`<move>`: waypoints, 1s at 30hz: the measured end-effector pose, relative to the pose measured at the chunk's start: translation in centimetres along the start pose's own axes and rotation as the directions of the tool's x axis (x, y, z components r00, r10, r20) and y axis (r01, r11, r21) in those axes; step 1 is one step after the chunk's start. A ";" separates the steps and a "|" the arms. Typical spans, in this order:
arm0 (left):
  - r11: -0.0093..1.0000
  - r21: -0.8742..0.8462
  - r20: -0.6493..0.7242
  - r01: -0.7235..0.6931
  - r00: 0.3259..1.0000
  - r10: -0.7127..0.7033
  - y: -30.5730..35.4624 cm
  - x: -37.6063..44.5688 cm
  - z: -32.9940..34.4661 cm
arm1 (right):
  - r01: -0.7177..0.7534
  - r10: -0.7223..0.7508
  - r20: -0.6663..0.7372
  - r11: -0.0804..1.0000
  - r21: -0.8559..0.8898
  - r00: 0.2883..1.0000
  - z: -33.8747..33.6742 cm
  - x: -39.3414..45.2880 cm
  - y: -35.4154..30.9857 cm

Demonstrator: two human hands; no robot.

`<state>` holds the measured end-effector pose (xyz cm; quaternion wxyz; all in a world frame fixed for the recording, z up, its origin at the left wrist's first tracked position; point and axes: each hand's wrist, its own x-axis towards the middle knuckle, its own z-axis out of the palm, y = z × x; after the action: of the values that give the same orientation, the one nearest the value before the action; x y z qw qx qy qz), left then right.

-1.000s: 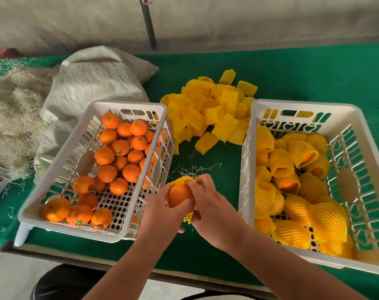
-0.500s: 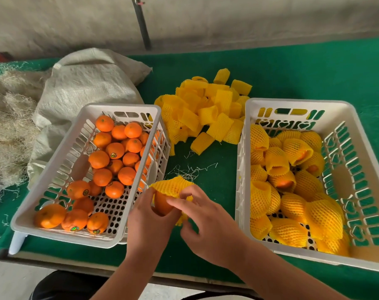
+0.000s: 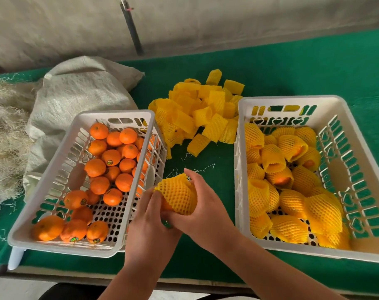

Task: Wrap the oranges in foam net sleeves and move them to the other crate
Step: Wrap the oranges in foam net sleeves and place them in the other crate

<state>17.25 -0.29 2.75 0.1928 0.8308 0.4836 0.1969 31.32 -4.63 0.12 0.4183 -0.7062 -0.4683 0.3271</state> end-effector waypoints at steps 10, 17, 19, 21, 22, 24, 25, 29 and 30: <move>0.991 0.129 0.058 0.042 0.997 -0.050 0.8 -1.0 0.3 | -0.207 0.241 -0.090 0.936 0.286 0.966 0.8 0.7 1.0; 0.849 -0.469 0.075 0.242 0.969 -0.235 0.4 -0.2 -1.8 | -0.043 0.052 -0.031 0.970 0.241 0.998 -2.7 0.6 1.6; 0.504 -0.661 0.464 0.556 0.831 -0.307 0.1 1.5 -1.4 | 0.031 -0.039 0.056 0.989 0.148 0.998 -3.3 0.4 1.2; 0.202 -0.633 0.722 0.747 0.664 -0.193 -0.7 2.6 -0.6 | 0.085 -0.095 0.179 0.994 0.063 0.979 -3.4 0.3 0.7; 0.139 -0.616 0.757 0.775 0.631 -0.167 -0.9 3.0 -0.2 | 0.098 -0.103 0.239 0.995 0.033 0.966 -3.4 0.3 0.6; 0.125 -0.615 0.744 0.779 0.625 -0.236 -1.1 3.2 0.5 | 0.052 -0.055 0.308 0.998 0.019 0.950 -3.7 0.3 0.6; 0.127 -0.631 0.716 0.766 0.637 -0.285 -1.2 3.1 1.0 | -0.025 0.007 0.306 0.998 0.054 0.952 -4.0 0.4 0.7; 0.094 -0.691 0.663 0.717 0.680 -0.313 -0.9 2.9 2.0 | -0.345 0.289 0.255 0.914 0.212 0.923 -4.9 0.6 0.9; 0.120 -0.691 0.668 0.713 0.693 -0.272 -0.7 2.8 2.0 | -0.393 0.324 0.260 0.875 0.282 0.910 -5.0 0.7 0.9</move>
<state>19.05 2.26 1.12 0.7729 0.3644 0.4832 0.1908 36.19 -5.55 1.39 0.4112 -0.6638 -0.3081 0.5435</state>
